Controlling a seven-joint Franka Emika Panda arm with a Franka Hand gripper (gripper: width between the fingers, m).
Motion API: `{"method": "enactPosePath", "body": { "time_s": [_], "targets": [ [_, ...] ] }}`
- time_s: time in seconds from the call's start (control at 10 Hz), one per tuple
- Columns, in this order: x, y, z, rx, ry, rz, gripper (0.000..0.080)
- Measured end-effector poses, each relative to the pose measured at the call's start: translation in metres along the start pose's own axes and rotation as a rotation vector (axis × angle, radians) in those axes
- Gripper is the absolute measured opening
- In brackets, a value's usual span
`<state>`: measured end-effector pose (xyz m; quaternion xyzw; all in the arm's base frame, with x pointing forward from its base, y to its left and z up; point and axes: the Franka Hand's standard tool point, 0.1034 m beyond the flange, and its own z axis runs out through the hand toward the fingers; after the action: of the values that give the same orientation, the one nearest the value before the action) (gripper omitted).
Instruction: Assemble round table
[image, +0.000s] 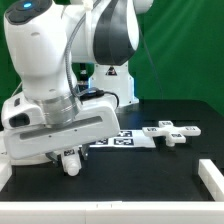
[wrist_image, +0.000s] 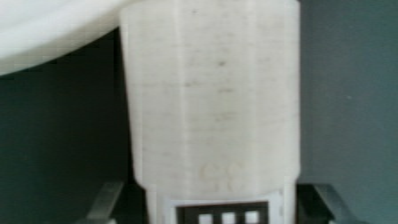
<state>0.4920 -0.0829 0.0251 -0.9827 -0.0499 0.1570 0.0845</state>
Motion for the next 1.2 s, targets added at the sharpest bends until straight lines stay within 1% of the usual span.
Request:
{"method": "enactPosePath", "body": {
  "time_s": [0.1,0.2,0.3,0.4,0.6,0.8,0.9,1.0,1.1,1.2],
  "targets": [
    [-0.004,-0.017,-0.007,0.004,-0.007,0.034,0.0314],
    [-0.012,-0.033,-0.012,0.002,-0.011,0.040,0.0314],
    [-0.021,-0.044,-0.012,0.000,-0.018,0.033,0.0314],
    [-0.026,-0.053,-0.012,-0.006,-0.017,0.022,0.0314],
    [-0.025,-0.050,-0.010,-0.005,-0.018,0.025,0.0315],
    [-0.027,-0.050,-0.008,-0.006,-0.017,0.025,0.0315],
    [-0.039,-0.050,0.002,-0.012,-0.012,0.030,0.0315],
    [-0.055,-0.052,0.013,-0.018,-0.011,0.036,0.0315],
    [-0.068,-0.053,0.029,-0.033,0.004,0.052,0.0315],
    [-0.077,-0.057,0.041,-0.041,0.000,0.086,0.0315]
  ]
}}
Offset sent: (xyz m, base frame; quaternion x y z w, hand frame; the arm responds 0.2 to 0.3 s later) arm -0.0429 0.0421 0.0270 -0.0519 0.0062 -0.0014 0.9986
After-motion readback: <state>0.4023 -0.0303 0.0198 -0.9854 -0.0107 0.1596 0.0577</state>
